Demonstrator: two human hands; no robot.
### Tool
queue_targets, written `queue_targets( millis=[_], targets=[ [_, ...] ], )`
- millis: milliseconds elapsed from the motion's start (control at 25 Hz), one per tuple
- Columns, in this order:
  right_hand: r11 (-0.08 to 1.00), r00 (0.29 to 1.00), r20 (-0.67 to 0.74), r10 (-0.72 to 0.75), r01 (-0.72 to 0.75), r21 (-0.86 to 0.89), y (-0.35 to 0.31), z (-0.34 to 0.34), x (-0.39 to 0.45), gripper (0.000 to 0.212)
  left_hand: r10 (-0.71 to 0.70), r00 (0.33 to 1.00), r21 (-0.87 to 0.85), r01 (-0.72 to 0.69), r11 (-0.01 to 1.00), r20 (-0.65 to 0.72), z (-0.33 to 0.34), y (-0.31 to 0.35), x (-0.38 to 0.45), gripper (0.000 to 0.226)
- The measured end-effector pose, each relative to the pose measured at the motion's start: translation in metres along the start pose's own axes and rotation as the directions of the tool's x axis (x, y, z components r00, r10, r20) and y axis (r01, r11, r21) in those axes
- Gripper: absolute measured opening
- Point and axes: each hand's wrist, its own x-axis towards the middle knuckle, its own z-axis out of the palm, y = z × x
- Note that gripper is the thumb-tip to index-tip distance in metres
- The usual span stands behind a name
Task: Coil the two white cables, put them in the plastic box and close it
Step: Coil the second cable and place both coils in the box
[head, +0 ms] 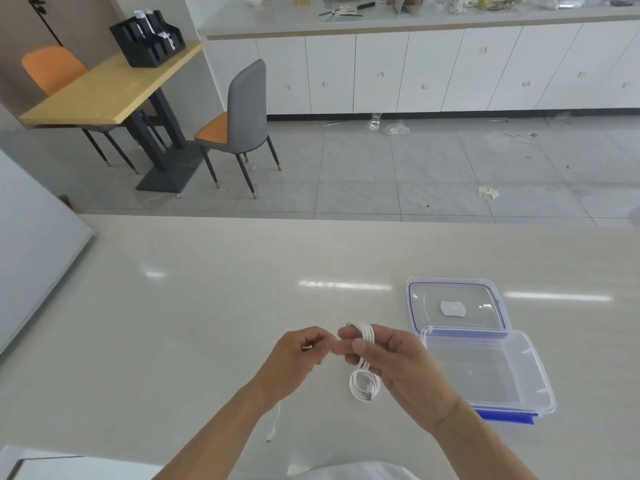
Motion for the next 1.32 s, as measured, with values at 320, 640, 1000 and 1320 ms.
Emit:
queue_targets(
  millis=[320,640,1000,1320],
  targets=[
    [0.986,0.969,-0.209,-0.128,0.102,-0.131,0.006,0.006,0.009,0.037,0.047,0.998,0.212,-0.054,0.976,0.041,0.031,0.002,-0.019,0.021],
    [0.759,0.996,-0.072,-0.055,-0.005,-0.651,0.010,-0.002,0.009,0.041,0.103,0.994,0.467,-0.106,0.878,0.032,-0.004,0.038,-0.028,0.020],
    [0.715,0.960,0.217,0.179,0.025,-0.699,0.005,0.001,0.002,0.019,0.175,0.965,0.498,-0.252,0.830,0.197,-0.049,0.069,-0.012,0.012],
    [0.973,0.982,0.189,0.013,0.031,-0.227,-0.005,0.008,-0.005,0.022,0.122,0.992,0.055,-0.123,0.991,0.015,-0.053,0.034,0.013,0.010]
  ],
)
